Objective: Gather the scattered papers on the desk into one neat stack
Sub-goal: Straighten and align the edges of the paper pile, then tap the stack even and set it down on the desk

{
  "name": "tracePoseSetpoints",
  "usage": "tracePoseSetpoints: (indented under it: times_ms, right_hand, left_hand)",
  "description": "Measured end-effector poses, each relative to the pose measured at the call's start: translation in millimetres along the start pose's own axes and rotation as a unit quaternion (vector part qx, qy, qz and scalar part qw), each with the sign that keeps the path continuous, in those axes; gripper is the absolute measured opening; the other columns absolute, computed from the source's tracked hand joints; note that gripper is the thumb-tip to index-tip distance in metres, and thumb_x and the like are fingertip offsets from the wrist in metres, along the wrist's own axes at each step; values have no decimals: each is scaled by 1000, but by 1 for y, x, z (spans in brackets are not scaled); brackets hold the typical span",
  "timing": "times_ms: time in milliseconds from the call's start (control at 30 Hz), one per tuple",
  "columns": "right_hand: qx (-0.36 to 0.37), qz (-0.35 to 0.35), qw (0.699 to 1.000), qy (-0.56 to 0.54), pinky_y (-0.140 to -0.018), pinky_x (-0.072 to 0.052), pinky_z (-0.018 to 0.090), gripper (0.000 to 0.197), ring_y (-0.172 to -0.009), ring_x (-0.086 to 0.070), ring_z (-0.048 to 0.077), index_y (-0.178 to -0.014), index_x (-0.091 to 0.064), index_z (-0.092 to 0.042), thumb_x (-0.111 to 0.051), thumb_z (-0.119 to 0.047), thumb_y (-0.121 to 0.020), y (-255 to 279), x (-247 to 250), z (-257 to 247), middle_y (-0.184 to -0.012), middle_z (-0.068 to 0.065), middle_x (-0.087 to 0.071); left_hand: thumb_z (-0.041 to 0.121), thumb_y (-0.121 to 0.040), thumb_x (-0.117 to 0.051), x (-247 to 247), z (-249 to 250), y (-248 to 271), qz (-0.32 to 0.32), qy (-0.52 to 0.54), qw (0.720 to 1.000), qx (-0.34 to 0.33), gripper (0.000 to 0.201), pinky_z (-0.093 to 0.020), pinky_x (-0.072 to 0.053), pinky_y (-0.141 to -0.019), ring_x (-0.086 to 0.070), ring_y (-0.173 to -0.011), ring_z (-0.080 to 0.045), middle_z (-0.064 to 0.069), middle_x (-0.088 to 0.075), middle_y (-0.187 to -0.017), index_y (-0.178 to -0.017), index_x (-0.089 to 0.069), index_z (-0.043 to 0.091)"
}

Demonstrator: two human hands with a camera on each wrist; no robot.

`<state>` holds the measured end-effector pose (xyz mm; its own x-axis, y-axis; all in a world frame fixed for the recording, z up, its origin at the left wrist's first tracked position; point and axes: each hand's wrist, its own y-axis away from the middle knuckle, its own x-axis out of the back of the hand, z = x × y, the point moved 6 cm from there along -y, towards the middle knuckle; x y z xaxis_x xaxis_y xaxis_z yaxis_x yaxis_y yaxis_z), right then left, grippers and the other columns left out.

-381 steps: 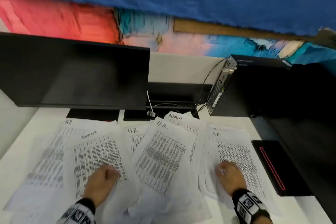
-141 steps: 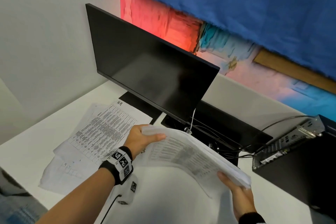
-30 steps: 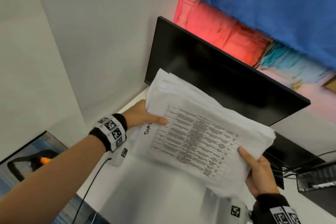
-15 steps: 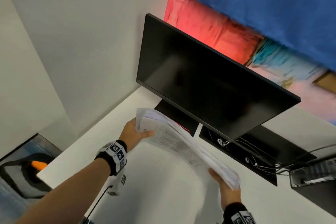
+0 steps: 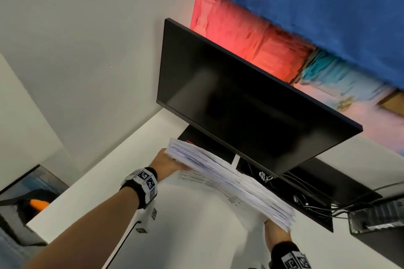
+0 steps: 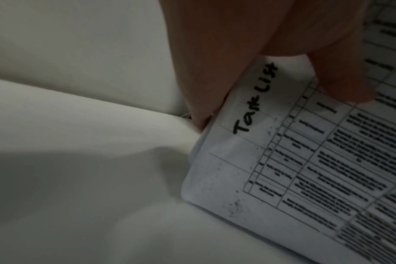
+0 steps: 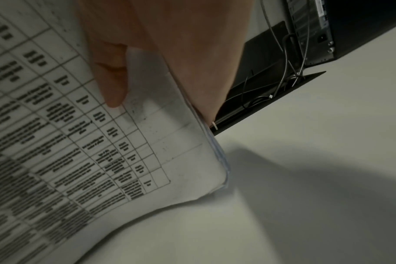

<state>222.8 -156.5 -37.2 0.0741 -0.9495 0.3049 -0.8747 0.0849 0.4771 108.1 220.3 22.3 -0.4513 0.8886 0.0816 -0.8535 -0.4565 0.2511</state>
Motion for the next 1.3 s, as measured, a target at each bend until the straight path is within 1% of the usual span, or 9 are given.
tracePoseSetpoints:
  times_ms: [100, 200, 333, 467, 633, 733, 900, 1133, 1300]
  right_hand:
    - [28, -20, 999, -42, -80, -51, 34, 18, -88, -62, 28, -109, -66, -1, -64, 0, -92, 6, -3, -25, -113, 27, -70]
    - [55, -70, 994, -61, -74, -51, 33, 14, -76, -65, 27, -80, -63, -5, -75, 2, -82, 31, -12, -54, -70, 6, -75]
    - [109, -88, 986, -96, -86, -56, 35, 34, -89, -77, 18, -109, -71, -5, -82, -9, -77, 48, -24, -77, -100, 9, -79]
    - [165, -94, 978, -93, -70, -47, 23, 24, -54, -66, -5, -85, -63, -18, -82, -11, -72, 64, -17, -102, -71, -15, -71]
    - [204, -97, 974, -32, -80, -45, 20, 62, -103, -60, 5, -134, -56, -14, -76, 6, -79, 60, -19, -94, -118, 3, -66]
    - [211, -80, 974, -34, -95, -50, 34, 63, -105, -60, 8, -134, -56, -15, -76, 6, -79, 62, -20, -94, -122, 7, -63]
    - [223, -47, 970, -85, -83, -49, 23, 77, -113, -60, 23, -143, -47, -27, -82, -6, -77, 68, -13, -101, -130, 3, -57]
    - [174, -15, 973, -149, -74, -47, 26, 36, -104, -61, 24, -128, -59, -17, -61, -34, -96, 61, -19, -113, -123, 11, -61]
    - [196, -49, 975, -95, -82, -47, 28, 52, -111, -60, 20, -133, -54, -28, -73, -36, -85, 54, -16, -115, -127, 5, -60]
  left_hand:
    - [13, -68, -91, 8, 2, -4, 13, 32, 999, -12, 42, -26, -61, -78, -72, -98, -11, 3, -79, -99, -104, -72, 25]
    - [15, -70, -89, 5, 3, -5, 7, 21, 1000, -5, 50, -25, -62, -75, -71, -98, -9, 3, -76, -104, -114, -66, 21]
    - [13, -82, -80, -3, 16, -1, 55, 22, 998, -32, 32, -32, -62, -82, -73, -95, -10, 9, -75, -97, -111, -67, 18]
    - [11, -73, -87, 14, 35, 7, 120, 59, 989, -71, 49, -26, -62, -74, -71, -93, -13, 0, -72, -103, -115, -61, 9]
    - [23, -76, -85, 13, 51, 15, 106, 56, 990, -80, 46, -25, -61, -65, -69, -84, -16, -3, -66, -98, -110, -54, 18]
    - [38, -88, -70, 8, 58, 17, 131, 63, 987, -64, 30, -28, -61, -60, -70, -71, -18, -2, -69, -82, -101, -58, 14]
    - [32, -95, -61, 10, 61, 12, 188, 87, 976, -63, 22, -36, -55, -64, -67, -68, -21, -6, -69, -81, -97, -59, 10]
    - [34, -96, -59, 9, 61, 6, 203, 64, 975, -70, 16, -43, -59, -69, -71, -72, -27, -9, -73, -82, -83, -59, 24]
    - [33, -94, -62, 9, 55, 5, 163, 125, 978, -45, 23, -34, -56, -65, -68, -78, -23, -4, -69, -97, -110, -53, 18]
